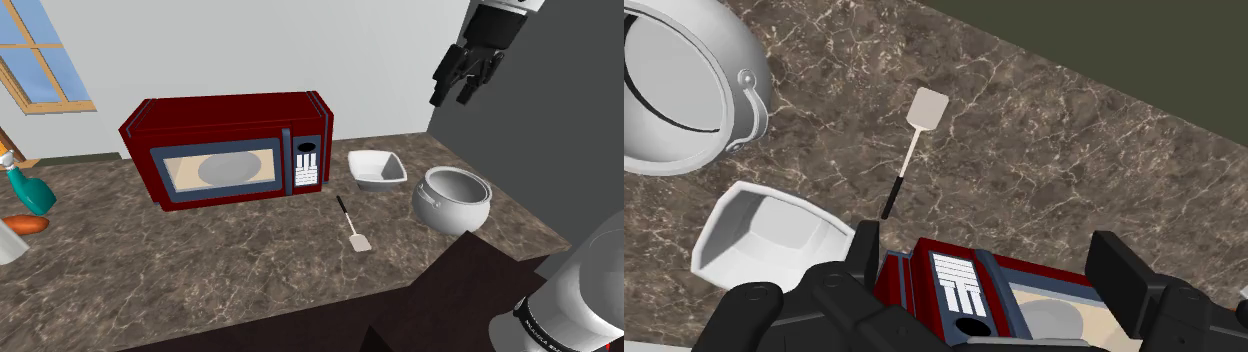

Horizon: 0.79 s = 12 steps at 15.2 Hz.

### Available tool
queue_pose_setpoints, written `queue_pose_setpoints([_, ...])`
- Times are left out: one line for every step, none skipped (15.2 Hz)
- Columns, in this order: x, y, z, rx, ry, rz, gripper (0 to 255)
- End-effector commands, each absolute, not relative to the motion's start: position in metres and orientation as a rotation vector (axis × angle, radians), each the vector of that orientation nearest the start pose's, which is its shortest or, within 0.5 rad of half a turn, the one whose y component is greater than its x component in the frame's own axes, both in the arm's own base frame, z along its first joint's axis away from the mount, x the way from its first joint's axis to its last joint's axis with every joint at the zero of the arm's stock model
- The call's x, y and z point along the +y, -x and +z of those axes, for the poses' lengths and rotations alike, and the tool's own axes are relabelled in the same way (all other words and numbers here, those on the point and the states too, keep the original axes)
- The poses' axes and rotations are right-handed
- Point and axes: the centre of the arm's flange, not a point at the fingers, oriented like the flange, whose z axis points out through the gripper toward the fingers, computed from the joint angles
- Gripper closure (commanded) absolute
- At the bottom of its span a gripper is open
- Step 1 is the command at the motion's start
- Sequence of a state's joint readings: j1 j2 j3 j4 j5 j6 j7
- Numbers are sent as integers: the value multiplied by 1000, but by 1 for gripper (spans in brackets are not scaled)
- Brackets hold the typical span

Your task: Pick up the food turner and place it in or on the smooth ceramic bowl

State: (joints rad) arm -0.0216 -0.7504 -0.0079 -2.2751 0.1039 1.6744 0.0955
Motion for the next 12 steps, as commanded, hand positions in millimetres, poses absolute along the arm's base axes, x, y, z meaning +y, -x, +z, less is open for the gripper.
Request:
queue_pose_setpoints([0,-328,628,191,3013,-221,0])
queue_pose_setpoints([1,-334,617,203,3016,-218,0])
queue_pose_setpoints([3,-340,605,215,3018,-215,0])
queue_pose_setpoints([4,-346,593,228,3021,-212,0])
queue_pose_setpoints([6,-352,582,240,3023,-209,0])
queue_pose_setpoints([7,-358,570,253,3026,-207,0])
queue_pose_setpoints([9,-364,558,265,3028,-204,0])
queue_pose_setpoints([10,-370,546,277,3031,-201,0])
queue_pose_setpoints([11,-376,534,290,3033,-198,0])
queue_pose_setpoints([12,-382,522,302,3035,-195,0])
queue_pose_setpoints([13,-388,511,315,3037,-192,0])
queue_pose_setpoints([14,-394,499,327,3039,-189,0])
